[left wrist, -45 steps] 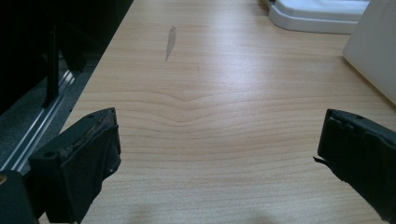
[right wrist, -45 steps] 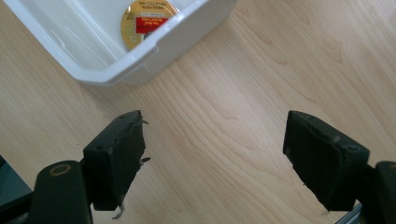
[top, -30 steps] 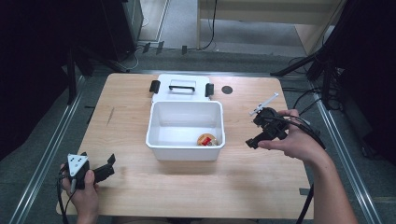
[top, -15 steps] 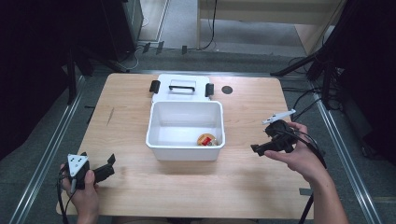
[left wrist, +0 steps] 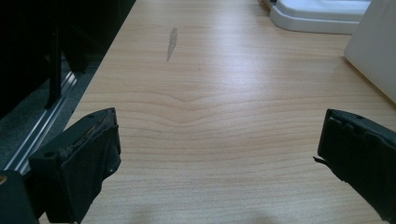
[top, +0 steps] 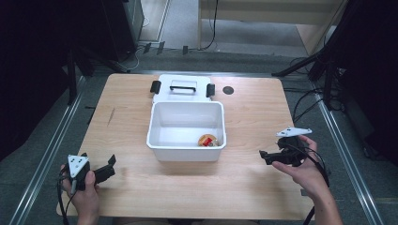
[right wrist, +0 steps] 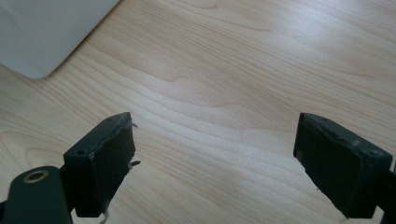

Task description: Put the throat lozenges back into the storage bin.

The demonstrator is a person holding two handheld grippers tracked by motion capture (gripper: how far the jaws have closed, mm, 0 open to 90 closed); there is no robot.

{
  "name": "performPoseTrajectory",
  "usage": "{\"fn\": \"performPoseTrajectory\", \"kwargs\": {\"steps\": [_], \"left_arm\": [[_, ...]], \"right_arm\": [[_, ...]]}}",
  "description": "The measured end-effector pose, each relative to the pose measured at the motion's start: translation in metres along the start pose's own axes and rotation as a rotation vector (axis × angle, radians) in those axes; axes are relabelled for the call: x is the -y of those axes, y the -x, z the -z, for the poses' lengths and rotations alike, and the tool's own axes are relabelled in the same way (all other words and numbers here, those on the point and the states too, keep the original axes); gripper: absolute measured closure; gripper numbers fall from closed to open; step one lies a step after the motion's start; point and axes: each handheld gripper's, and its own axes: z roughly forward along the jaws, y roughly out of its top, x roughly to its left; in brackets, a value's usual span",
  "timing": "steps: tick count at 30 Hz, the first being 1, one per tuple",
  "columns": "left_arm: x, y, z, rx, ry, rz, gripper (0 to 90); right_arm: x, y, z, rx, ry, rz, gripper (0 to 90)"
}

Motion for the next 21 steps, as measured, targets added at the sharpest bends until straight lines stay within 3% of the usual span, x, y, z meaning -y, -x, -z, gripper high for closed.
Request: {"fn": "performPoseTrajectory", "kwargs": {"steps": [10,21], "left_arm": [[0.000,0.000,0.000,-0.002,0.002,0.001,0.0],[0.000,0.000,0.000,-0.002,0.003,0.001,0.0]], "right_arm": [[0.036,0.009,-0.006,0.047,0.099,-0.090,8.6],[0.078,0.017,-0.010,0.052,0.202,-0.163,5.3]]}}
